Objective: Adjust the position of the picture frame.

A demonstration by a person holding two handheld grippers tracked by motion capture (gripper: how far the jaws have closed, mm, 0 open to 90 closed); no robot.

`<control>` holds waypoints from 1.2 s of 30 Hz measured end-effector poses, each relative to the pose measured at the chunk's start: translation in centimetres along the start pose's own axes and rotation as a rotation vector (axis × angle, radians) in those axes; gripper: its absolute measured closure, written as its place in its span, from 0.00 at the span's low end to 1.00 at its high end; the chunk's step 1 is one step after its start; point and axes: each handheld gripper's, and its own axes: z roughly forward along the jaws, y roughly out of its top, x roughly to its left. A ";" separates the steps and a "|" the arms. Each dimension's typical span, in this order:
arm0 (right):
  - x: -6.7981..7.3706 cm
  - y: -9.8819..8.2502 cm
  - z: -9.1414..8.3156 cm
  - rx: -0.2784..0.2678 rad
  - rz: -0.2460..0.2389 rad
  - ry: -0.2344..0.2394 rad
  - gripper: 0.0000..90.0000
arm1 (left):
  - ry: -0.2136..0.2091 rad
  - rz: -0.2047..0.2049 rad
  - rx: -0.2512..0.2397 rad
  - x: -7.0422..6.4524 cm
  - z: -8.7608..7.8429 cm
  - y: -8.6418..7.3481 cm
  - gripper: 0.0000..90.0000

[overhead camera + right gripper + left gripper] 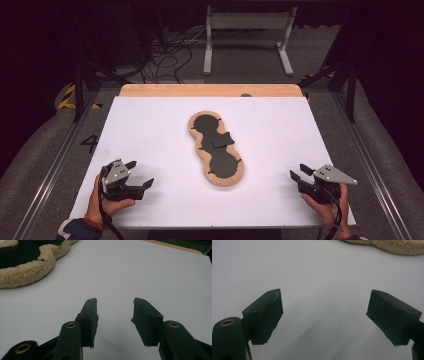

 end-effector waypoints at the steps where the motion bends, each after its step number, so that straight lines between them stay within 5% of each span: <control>1: 0.0 0.1 0.1 0.001 -0.004 0.003 0.64 | 0.002 0.002 -0.003 -0.1 0.0 0.0 0.18; 8: 0.5 0.7 0.7 0.013 -0.026 0.034 0.78 | 0.000 0.039 -0.008 -0.8 -0.1 0.4 0.31; 12: 0.7 1.7 1.7 0.014 -0.005 0.058 0.88 | -0.001 0.014 0.008 -0.4 0.8 1.4 0.53; 15: 1.0 2.6 3.0 0.030 -0.013 0.075 0.92 | -0.031 -0.004 -0.001 -0.1 1.7 2.7 0.68; 22: 2.4 4.7 7.1 0.056 -0.023 0.135 1.00 | -0.104 0.034 0.016 -0.6 5.7 6.0 0.95; 31: 5.5 6.6 11.5 0.123 -0.045 0.222 1.00 | -0.118 0.044 0.062 -1.8 10.0 8.4 0.99; 36: 6.2 6.6 12.4 0.131 -0.037 0.217 1.00 | -0.141 0.045 0.060 -2.0 11.1 9.0 0.99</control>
